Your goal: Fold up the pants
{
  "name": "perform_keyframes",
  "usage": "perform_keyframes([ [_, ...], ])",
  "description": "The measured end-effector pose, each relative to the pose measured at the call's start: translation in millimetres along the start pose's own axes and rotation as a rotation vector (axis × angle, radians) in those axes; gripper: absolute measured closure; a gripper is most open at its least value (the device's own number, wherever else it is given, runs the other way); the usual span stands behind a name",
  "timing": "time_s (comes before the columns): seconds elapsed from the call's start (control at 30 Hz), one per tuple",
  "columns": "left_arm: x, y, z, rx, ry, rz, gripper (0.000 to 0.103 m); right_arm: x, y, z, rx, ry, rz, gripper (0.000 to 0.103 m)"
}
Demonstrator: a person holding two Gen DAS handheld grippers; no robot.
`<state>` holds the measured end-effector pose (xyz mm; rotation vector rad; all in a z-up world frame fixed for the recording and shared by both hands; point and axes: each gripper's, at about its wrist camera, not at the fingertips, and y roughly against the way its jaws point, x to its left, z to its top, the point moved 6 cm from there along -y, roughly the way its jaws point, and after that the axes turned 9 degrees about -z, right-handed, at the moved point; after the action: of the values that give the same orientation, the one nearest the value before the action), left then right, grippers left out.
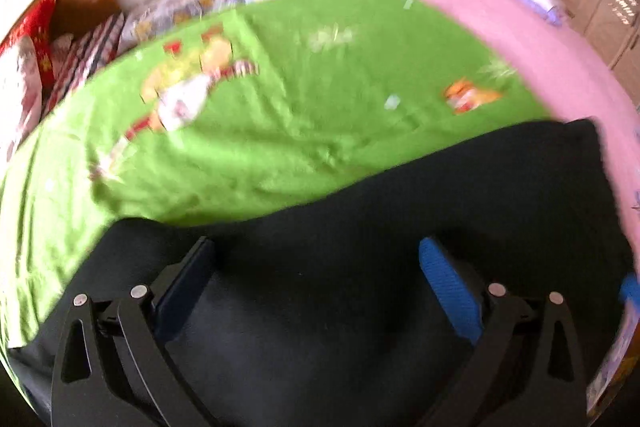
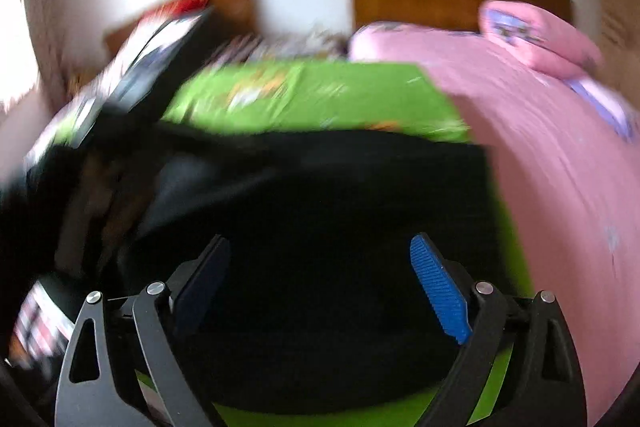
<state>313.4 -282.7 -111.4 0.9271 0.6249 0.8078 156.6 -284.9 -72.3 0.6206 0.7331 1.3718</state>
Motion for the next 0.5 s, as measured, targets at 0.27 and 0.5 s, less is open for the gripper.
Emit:
perform_keyframes([
  [0.27,8,-6,4,-0.059,-0.011,0.002,0.001,-10,7,-37,0.008,0.046,0.041,0.015],
  [0.5,6,8,10,-0.044,0.011,-0.002,0.001,27,2,29,-0.041,0.089,0.018,0.015],
])
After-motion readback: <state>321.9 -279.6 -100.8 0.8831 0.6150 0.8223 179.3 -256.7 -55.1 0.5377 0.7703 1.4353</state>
